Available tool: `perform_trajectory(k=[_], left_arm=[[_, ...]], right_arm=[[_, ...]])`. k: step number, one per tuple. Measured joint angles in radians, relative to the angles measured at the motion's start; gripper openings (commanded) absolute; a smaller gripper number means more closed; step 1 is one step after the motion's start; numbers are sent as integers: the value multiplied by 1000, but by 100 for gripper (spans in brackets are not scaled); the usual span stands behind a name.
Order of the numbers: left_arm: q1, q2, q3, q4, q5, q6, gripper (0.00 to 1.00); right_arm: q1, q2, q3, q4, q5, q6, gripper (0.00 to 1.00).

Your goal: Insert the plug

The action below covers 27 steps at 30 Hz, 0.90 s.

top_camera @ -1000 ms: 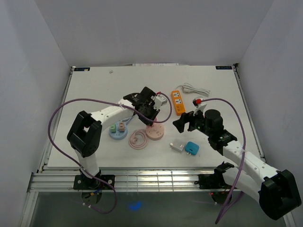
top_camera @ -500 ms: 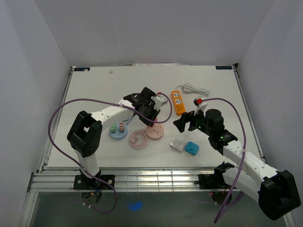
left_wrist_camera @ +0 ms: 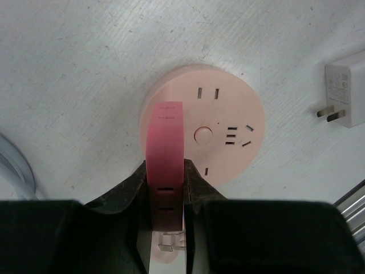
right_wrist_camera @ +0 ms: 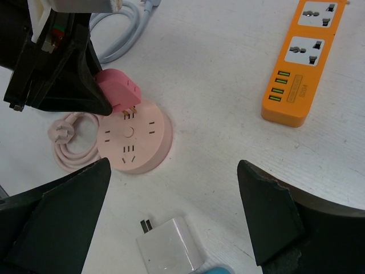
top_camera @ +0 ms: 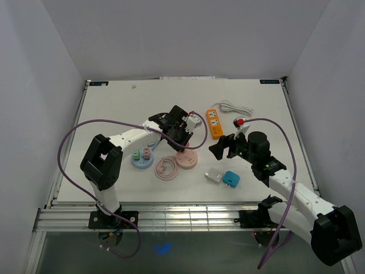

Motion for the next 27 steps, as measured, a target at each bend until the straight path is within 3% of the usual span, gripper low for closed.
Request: perform_trajectory(k=[27], left_arm=[[0, -24, -12, -20, 5, 0, 0]], right_arm=[[-11, 3, 0, 0, -18, 0, 96]])
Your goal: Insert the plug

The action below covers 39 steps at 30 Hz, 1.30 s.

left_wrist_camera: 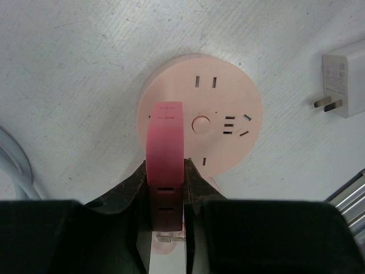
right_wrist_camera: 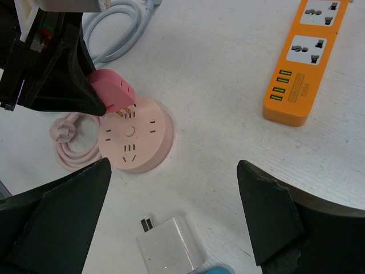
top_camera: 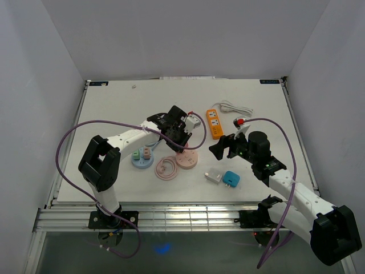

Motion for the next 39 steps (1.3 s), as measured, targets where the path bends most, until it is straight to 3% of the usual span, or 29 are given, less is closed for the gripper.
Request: perform_trajectory(k=[29, 39], left_arm=[[-16, 0, -33, 38, -4, 16, 0], [-47, 0, -32, 31, -62, 35, 0]], right_arm=[[-12, 0, 0, 0, -12, 0, 96], [-13, -2, 0, 0, -15, 0, 96]])
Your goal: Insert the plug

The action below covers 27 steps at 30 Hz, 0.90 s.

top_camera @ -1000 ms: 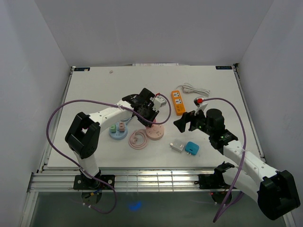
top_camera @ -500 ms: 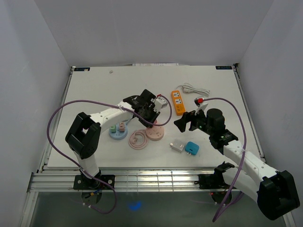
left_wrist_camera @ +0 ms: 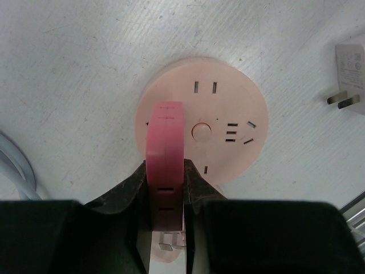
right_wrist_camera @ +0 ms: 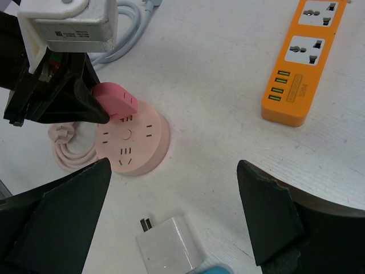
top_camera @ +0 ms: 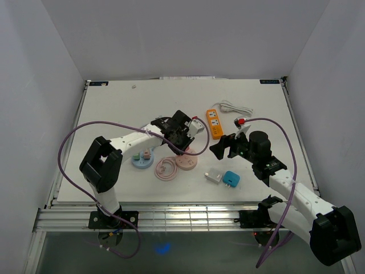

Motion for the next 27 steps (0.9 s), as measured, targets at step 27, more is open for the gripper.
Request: perform_trajectory(k=[27], left_arm=[[-12, 33, 4, 16, -13, -4, 0]], right_arm=[[-34, -40, -16, 0, -19, 8, 96]])
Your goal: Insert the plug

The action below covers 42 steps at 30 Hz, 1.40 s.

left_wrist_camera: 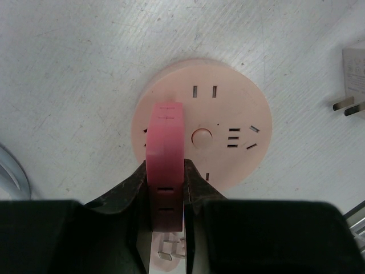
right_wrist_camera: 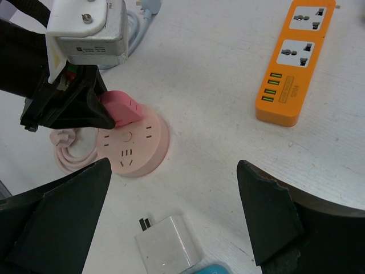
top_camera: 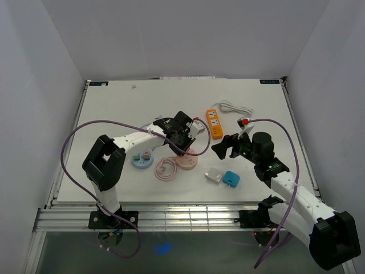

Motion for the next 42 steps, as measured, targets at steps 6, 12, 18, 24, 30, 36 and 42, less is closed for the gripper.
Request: perform_trajectory(k=[6, 12, 18, 24, 30, 36, 42], left_arm=[[0, 0, 0, 1, -3, -8, 0], [-7, 5, 0, 4, -18, -20, 0], [-24, 10, 0, 13, -51, -24, 0], [-38, 14, 4, 14, -85, -35, 5], [-32, 14, 12, 4, -82, -40, 24], [-12, 14, 21, -25, -50, -40, 52], [-2, 12, 49, -40, -23, -40, 72]], right_arm=[[-6, 0, 0, 0, -1, 5, 96], [-11, 0, 0, -1, -2, 8, 96], [-19, -13, -5, 0, 0, 10, 96], [-29, -21, -14, -4, 0, 12, 96], [-35, -21, -14, -5, -2, 13, 96], [-40, -21, -14, -5, -6, 12, 96], [-45, -21, -14, -5, -9, 13, 96]])
